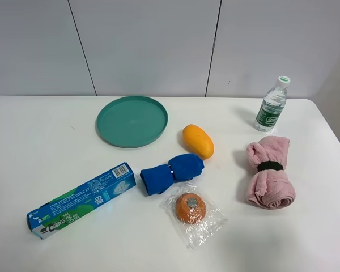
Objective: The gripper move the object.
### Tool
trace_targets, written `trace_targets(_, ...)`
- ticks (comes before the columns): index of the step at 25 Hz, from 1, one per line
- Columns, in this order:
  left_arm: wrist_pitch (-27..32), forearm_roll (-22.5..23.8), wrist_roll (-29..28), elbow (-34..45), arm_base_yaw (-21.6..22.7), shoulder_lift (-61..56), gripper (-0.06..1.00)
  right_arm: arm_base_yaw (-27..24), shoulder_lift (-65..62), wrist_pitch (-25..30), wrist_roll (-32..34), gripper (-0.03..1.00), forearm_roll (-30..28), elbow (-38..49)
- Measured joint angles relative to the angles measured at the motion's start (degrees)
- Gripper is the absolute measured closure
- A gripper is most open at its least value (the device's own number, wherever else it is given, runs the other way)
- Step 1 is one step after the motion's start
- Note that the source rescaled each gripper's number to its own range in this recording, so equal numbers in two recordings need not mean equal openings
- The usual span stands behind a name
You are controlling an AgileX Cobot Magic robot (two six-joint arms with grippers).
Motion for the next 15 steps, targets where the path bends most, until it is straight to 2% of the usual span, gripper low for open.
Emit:
trace_targets(7,6.9,0.0,-1.1,0.2,0.0,-9.4,-0.05,0.0,0.0,0.0,0.0,-0.03,0.0,0.0)
trace_targets(15,9.1,0.4,-1.7,3.2,0.0,-15.9,-0.05,0.0,0.0,0.0,0.0,-0.03,0.0,0.0)
